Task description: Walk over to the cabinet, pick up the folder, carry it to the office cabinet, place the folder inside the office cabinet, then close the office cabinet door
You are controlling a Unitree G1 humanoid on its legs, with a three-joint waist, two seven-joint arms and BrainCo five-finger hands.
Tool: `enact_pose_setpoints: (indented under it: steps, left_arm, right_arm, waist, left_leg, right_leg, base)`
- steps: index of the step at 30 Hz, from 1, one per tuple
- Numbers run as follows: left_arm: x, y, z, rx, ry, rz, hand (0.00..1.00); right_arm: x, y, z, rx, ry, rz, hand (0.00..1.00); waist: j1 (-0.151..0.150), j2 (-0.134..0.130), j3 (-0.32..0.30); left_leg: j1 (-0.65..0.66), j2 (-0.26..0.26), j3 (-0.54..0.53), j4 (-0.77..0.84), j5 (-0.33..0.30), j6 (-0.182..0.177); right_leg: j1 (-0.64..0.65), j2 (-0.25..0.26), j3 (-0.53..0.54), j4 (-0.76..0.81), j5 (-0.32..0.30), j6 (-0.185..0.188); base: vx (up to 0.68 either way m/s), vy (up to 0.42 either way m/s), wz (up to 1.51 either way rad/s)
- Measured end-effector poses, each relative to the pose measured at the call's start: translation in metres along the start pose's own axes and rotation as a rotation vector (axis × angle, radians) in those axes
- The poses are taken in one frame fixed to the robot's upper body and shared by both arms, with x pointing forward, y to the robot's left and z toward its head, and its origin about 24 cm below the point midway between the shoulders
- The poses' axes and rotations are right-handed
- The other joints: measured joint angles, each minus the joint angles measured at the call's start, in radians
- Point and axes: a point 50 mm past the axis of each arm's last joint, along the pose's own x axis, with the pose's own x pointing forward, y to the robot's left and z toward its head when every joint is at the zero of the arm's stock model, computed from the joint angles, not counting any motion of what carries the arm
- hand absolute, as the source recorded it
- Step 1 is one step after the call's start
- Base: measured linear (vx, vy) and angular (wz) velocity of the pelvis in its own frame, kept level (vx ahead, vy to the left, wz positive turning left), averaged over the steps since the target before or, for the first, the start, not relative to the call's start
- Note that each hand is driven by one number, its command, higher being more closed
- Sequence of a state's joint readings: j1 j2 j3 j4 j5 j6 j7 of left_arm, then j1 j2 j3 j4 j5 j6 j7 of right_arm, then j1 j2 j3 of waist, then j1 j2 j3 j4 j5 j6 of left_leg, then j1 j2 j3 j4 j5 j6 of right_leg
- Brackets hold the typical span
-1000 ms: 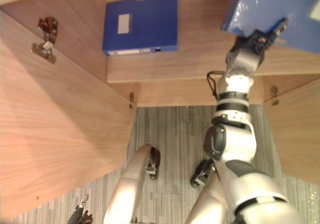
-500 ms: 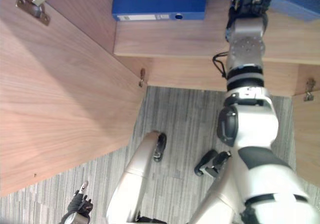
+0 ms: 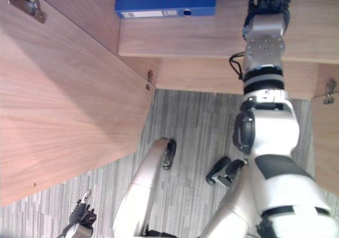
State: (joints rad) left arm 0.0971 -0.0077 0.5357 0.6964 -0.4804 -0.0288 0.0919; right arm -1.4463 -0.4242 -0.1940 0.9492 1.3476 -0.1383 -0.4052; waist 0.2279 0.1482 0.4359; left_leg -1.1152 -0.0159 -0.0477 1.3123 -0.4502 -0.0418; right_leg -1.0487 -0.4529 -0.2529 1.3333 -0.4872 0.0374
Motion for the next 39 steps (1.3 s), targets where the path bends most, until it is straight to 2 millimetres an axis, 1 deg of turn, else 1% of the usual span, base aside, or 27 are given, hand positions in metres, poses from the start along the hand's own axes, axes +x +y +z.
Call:
enact_pose_setpoints:
  steps: [2,3,4,6,7,8,9,11,12,13,14,16,17,19,23,24,26,28,29,30,31,33,34,35,36,38,39]
  left_arm:
    - [0.001,0.002,0.003,0.006,-0.007,0.002,0.0]
    - [0.001,0.003,0.005,0.01,-0.014,0.004,0.0]
    - [0.002,0.003,0.006,0.012,-0.016,0.004,0.0]
    - [0.002,0.003,0.011,0.016,-0.031,0.0,0.0]
    - [0.003,0.003,0.014,0.019,-0.044,-0.008,0.0]
    - [0.003,0.003,0.016,0.021,-0.05,-0.014,0.0]
    - [0.003,0.004,0.018,0.032,-0.056,-0.023,0.0]
    - [0.004,0.004,0.021,0.048,-0.063,-0.037,0.0]
    - [0.004,0.003,0.022,0.071,-0.064,-0.056,0.0]
    - [0.004,0.001,0.022,0.09,-0.063,-0.072,0.0]
    - [0.004,0.0,0.021,0.101,-0.062,-0.08,0.0]
    - [0.004,-0.004,0.019,0.127,-0.055,-0.109,0.0]
    - [0.004,-0.005,0.019,0.133,-0.054,-0.118,0.0]
    - [0.004,-0.007,0.018,0.143,-0.05,-0.132,0.0]
    - [0.003,-0.009,0.016,0.15,-0.043,-0.15,0.0]
    - [0.003,-0.01,0.015,0.152,-0.043,-0.153,0.0]
    - [0.003,-0.01,0.015,0.153,-0.041,-0.155,0.0]
    - [0.003,-0.011,0.015,0.156,-0.04,-0.158,0.0]
    - [0.003,-0.014,0.014,0.167,-0.038,-0.17,0.0]
    - [0.002,-0.015,0.012,0.177,-0.032,-0.178,0.0]
    - [0.002,-0.017,0.011,0.183,-0.03,-0.183,0.0]
    - [0.002,-0.018,0.01,0.188,-0.027,-0.188,0.0]
    - [0.002,-0.018,0.009,0.192,-0.025,-0.191,0.0]
    - [0.002,-0.019,0.008,0.198,-0.02,-0.195,0.0]
    - [0.002,-0.019,0.008,0.199,-0.018,-0.195,0.0]
    - [0.002,-0.018,0.005,0.202,-0.012,-0.191,0.0]
    - [0.002,-0.017,0.004,0.207,-0.007,-0.188,0.0]
  right_arm:
    - [0.001,0.001,-0.001,-0.186,0.003,0.024,0.0]
    - [0.002,-0.001,-0.003,-0.408,0.004,0.047,0.0]
    - [0.002,-0.002,-0.004,-0.498,0.008,0.06,0.0]
    - [0.003,-0.011,-0.009,-1.019,0.003,0.136,0.0]
    - [0.003,-0.022,-0.011,-1.2,0.026,0.161,0.0]
    - [0.003,-0.027,-0.011,-1.277,0.026,0.176,0.0]
    - [0.001,-0.033,-0.01,-1.413,0.021,0.231,0.0]
    - [-0.001,-0.04,-0.009,-1.546,0.024,0.285,0.0]
    - [-0.004,-0.05,-0.009,-1.619,0.031,0.323,0.0]
    - [-0.008,-0.06,-0.011,-1.661,0.05,0.357,0.0]
    - [-0.009,-0.064,-0.013,-1.671,0.063,0.375,0.0]
    - [-0.014,-0.077,-0.02,-1.648,0.112,0.422,0.0]
    - [-0.015,-0.079,-0.02,-1.622,0.125,0.426,0.0]
    - [-0.016,-0.086,-0.02,-1.547,0.158,0.428,0.0]
    - [-0.015,-0.094,-0.019,-1.52,0.2,0.422,0.0]
    - [-0.015,-0.097,-0.019,-1.534,0.207,0.418,0.0]
    - [-0.016,-0.1,-0.021,-1.637,0.204,0.426,0.0]
    - [-0.018,-0.102,-0.029,-1.753,0.209,0.453,0.0]
    - [-0.022,-0.105,-0.036,-1.818,0.211,0.483,0.0]
    - [-0.027,-0.108,-0.044,-1.922,0.211,0.527,0.0]
    - [-0.03,-0.109,-0.049,-1.969,0.214,0.552,0.0]
    - [-0.042,-0.117,-0.065,-2.114,0.216,0.651,0.0]
    - [-0.047,-0.122,-0.07,-2.129,0.231,0.686,0.0]
    - [-0.056,-0.133,-0.08,-2.134,0.281,0.746,0.0]
    - [-0.059,-0.137,-0.084,-2.13,0.296,0.76,0.0]
    - [-0.067,-0.146,-0.095,-2.106,0.34,0.783,0.0]
    - [-0.078,-0.163,-0.106,-2.097,0.433,0.813,0.0]
  waist:
    - [-0.001,0.0,0.004]
    - [-0.002,0.0,0.004]
    - [-0.004,0.0,0.004]
    - [-0.009,0.0,0.007]
    - [-0.01,-0.001,0.008]
    - [-0.011,-0.001,0.008]
    - [-0.013,-0.002,0.009]
    - [-0.019,-0.004,0.01]
    - [-0.022,-0.006,0.011]
    - [-0.024,-0.009,0.013]
    - [-0.024,-0.01,0.014]
    - [-0.028,-0.014,0.016]
    - [-0.03,-0.015,0.017]
    - [-0.042,-0.021,0.02]
    - [-0.048,-0.028,0.02]
    - [-0.049,-0.029,0.02]
    - [-0.051,-0.03,0.02]
    - [-0.052,-0.039,0.018]
    - [-0.055,-0.05,0.02]
    - [-0.062,-0.06,0.017]
    - [-0.064,-0.066,0.019]
    - [-0.075,-0.088,0.014]
    - [-0.076,-0.092,0.013]
    - [-0.078,-0.095,0.012]
    - [-0.079,-0.098,0.012]
    - [-0.079,-0.105,0.011]
    - [-0.08,-0.122,0.009]
  left_leg:
    - [0.0,0.0,0.0,0.0,0.001,-0.001]
    - [0.0,0.001,0.0,-0.001,0.001,-0.001]
    - [0.0,0.001,0.0,-0.001,0.001,-0.001]
    - [0.001,0.003,0.0,-0.001,0.001,-0.001]
    - [0.002,0.003,0.0,-0.002,0.001,-0.001]
    - [0.003,0.003,0.0,-0.003,0.001,-0.001]
    - [0.004,0.004,0.001,-0.005,0.002,-0.001]
    - [0.011,0.005,0.002,-0.011,0.002,-0.002]
    - [0.027,0.009,0.003,-0.02,0.002,-0.002]
    - [0.046,0.013,0.007,-0.034,0.002,-0.002]
    - [0.056,0.014,0.008,-0.041,0.002,-0.002]
    - [0.084,0.028,0.016,-0.067,0.003,-0.003]
    - [0.089,0.028,0.019,-0.073,0.004,-0.003]
    - [0.101,0.033,0.025,-0.088,0.005,-0.003]
    - [0.127,0.041,0.031,-0.115,0.005,-0.002]
    - [0.135,0.042,0.033,-0.127,0.007,-0.002]
    - [0.149,0.045,0.033,-0.142,0.009,-0.001]
    - [0.163,0.054,0.034,-0.157,0.01,-0.001]
    - [0.175,0.055,0.036,-0.169,0.012,-0.001]
    - [0.184,0.055,0.037,-0.179,0.014,-0.001]
    - [0.191,0.056,0.039,-0.184,0.014,-0.001]
    - [0.208,0.063,0.041,-0.202,0.015,-0.002]
    - [0.217,0.069,0.043,-0.208,0.015,-0.002]
    - [0.236,0.079,0.046,-0.225,0.015,-0.002]
    - [0.245,0.082,0.049,-0.232,0.017,-0.002]
    - [0.268,0.101,0.057,-0.263,0.024,-0.003]
    - [0.305,0.112,0.067,-0.318,0.045,-0.003]
  right_leg:
    - [0.0,0.0,0.0,0.0,0.0,0.0]
    - [0.0,0.0,0.0,0.0,0.0,0.0]
    - [0.0,0.0,0.0,0.0,0.0,0.0]
    - [0.0,0.002,0.0,0.0,0.0,0.0]
    - [0.001,0.002,0.0,0.0,0.0,0.0]
    - [0.001,0.002,0.0,-0.001,0.0,0.0]
    - [0.001,0.003,0.0,-0.003,0.0,0.0]
    - [0.007,0.005,0.0,-0.008,0.0,0.0]
    - [0.021,0.009,-0.001,-0.018,0.001,0.001]
    - [0.038,0.014,-0.001,-0.031,0.002,0.002]
    - [0.046,0.017,-0.001,-0.038,0.003,0.003]
    - [0.067,0.034,-0.001,-0.068,0.013,0.004]
    - [0.07,0.034,-0.001,-0.074,0.015,0.004]
    - [0.077,0.039,-0.001,-0.09,0.019,0.005]
    - [0.098,0.052,-0.001,-0.12,0.027,0.01]
    - [0.108,0.054,-0.003,-0.133,0.031,0.012]
    - [0.124,0.059,-0.009,-0.152,0.036,0.014]
    - [0.14,0.069,-0.015,-0.174,0.043,0.014]
    - [0.15,0.07,-0.017,-0.185,0.045,0.015]
    - [0.157,0.072,-0.018,-0.195,0.046,0.016]
    - [0.163,0.073,-0.018,-0.199,0.047,0.018]
    - [0.179,0.084,-0.019,-0.221,0.053,0.019]
    - [0.188,0.091,-0.021,-0.233,0.058,0.018]
    - [0.208,0.105,-0.023,-0.259,0.069,0.021]
    - [0.215,0.109,-0.024,-0.269,0.074,0.021]
    - [0.241,0.133,-0.029,-0.319,0.099,0.013]
    - [0.275,0.152,-0.036,-0.384,0.13,0.011]
  base:
    - [0.0,0.0,0.0]
    - [0.0,0.0,0.0]
    - [0.0,0.0,0.0]
    - [0.0,0.0,0.0]
    - [0.0,0.0,0.0]
    - [0.0,0.0,0.0]
    - [0.0,0.0,0.0]
    - [0.01,-0.005,-0.02]
    - [0.02,-0.013,-0.08]
    - [0.03,-0.017,-0.09]
    - [0.03,-0.017,-0.13]
    - [0.04,-0.015,-0.17]
    - [0.03,-0.011,-0.12]
    - [0.04,-0.009,-0.08]
    - [0.04,-0.004,-0.08]
    - [0.05,0.002,-0.04]
    - [0.05,0.004,-0.04]
    - [0.04,0.008,-0.09]
    - [0.03,0.008,-0.05]
    - [0.04,0.007,-0.04]
    - [0.03,0.003,-0.03]
    - [0.04,0.003,-0.1]
    - [0.04,0.015,-0.22]
    - [0.03,0.02,-0.21]
    - [0.02,0.025,-0.26]
    - [0.02,0.033,-0.28]
    - [0.04,0.043,-0.23]
